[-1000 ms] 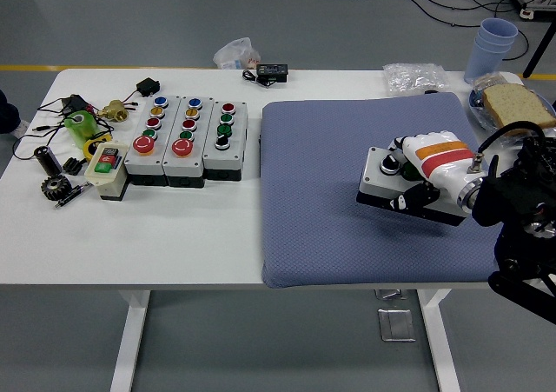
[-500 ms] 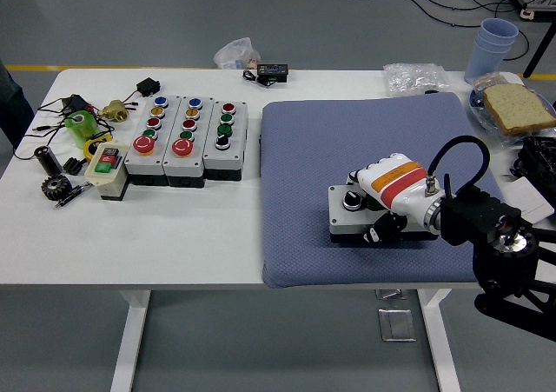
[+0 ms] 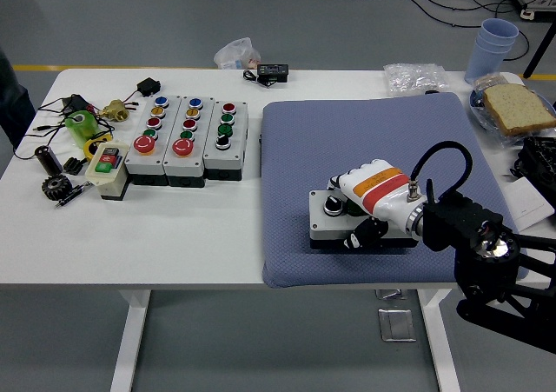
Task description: Pick up the button,place it on the desk,press the button,press the button
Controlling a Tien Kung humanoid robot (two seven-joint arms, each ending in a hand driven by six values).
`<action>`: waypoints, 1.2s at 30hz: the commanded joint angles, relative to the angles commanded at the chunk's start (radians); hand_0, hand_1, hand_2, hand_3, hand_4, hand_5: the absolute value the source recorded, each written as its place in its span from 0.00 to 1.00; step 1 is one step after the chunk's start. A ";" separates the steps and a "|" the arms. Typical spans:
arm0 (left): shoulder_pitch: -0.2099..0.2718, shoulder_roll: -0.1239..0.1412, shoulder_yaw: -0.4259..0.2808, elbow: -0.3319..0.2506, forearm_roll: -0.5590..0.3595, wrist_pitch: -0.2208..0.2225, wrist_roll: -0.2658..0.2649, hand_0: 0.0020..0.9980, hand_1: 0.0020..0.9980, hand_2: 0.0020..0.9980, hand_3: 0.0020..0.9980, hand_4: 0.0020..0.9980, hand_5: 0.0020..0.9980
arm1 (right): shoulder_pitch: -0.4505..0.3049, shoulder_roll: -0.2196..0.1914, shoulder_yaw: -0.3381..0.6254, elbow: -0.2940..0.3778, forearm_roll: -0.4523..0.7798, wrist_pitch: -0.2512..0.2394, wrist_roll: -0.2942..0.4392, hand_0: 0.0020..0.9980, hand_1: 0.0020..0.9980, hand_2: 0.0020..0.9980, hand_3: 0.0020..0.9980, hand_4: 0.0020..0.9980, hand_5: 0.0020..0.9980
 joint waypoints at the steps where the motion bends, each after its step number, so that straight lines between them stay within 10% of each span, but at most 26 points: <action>1: 0.000 0.000 0.000 0.000 -0.001 0.000 0.000 0.56 0.42 0.43 0.43 0.26 0.41 | -0.002 0.002 0.001 -0.002 0.001 0.002 -0.002 0.19 0.21 0.43 0.47 0.80 0.23; 36: -0.005 0.000 0.000 0.000 -0.018 0.005 -0.003 0.55 0.42 0.43 0.43 0.26 0.41 | -0.025 0.039 -0.004 -0.047 -0.031 -0.074 0.062 0.27 0.28 0.47 0.47 0.82 0.24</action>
